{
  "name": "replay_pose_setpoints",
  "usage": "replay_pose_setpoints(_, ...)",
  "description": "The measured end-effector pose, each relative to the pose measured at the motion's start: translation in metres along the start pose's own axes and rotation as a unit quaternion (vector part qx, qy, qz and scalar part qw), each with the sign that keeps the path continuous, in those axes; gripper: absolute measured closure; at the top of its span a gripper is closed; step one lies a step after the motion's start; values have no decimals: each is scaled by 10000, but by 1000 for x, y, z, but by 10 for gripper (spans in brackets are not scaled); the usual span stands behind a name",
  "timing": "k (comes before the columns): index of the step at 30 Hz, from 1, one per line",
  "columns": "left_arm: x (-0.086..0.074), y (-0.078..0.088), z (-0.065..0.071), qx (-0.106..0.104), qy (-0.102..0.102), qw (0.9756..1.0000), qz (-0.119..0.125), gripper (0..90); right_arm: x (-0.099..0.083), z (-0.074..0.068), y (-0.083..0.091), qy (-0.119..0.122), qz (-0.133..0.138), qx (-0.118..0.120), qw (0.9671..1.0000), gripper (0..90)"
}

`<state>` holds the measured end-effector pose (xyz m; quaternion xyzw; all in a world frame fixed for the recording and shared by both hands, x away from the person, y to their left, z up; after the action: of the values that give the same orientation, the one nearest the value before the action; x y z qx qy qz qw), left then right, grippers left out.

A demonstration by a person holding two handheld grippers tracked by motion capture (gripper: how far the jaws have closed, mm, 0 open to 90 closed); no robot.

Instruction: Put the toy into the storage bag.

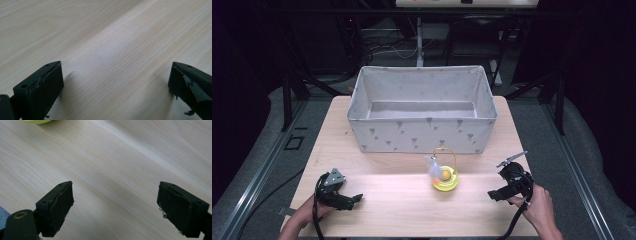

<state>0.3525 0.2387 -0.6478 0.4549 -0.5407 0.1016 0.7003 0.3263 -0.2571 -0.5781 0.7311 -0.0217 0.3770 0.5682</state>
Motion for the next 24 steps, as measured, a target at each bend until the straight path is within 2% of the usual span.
replay_pose_setpoints(3,0,0,0,-6,-13,10000,-3,0,1,-3,0,91,-43,32,9999,132)
replay_pose_setpoints(5,0,0,0,4,-18,10000,-6,0,1,-2,-1,171,-78,-26,9998,131)
replay_pose_setpoints(8,0,0,0,9,-2,10000,20,0,2,-4,-1,159,-95,3,9998,130)
replay_pose_setpoints(13,0,-1,0,38,5,10000,23,0,6,-9,0,424,-162,1,9990,132)
replay_pose_setpoints(17,0,0,0,29,-2,10000,9,0,11,-15,0,517,-140,22,9986,110)
replay_pose_setpoints(18,0,0,0,30,-7,10000,7,0,11,-15,0,517,-140,22,9986,110)
replay_pose_setpoints(19,0,0,0,36,-8,10000,7,0,14,-22,-4,345,99,79,9993,101)
replay_pose_setpoints(20,0,0,0,36,-8,10000,7,0,14,-22,-4,345,99,79,9993,101)
replay_pose_setpoints(22,0,0,0,39,14,10000,12,0,16,-23,-1,567,-144,89,9982,92)
replay_pose_setpoints(24,0,-1,0,44,21,10000,13,0,20,-27,0,720,-243,185,9969,83)
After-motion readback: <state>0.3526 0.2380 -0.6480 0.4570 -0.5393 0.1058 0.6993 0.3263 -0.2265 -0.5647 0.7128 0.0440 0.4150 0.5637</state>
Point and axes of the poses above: each handheld gripper's, and its own axes: y roughly backward along the jaws, x roughly out of its top, z roughly to its right, the point moved 8 cm from there along -y, roughly forward along the jaws, and after that the axes turned 14 degrees about z, right-handed, at the moved point
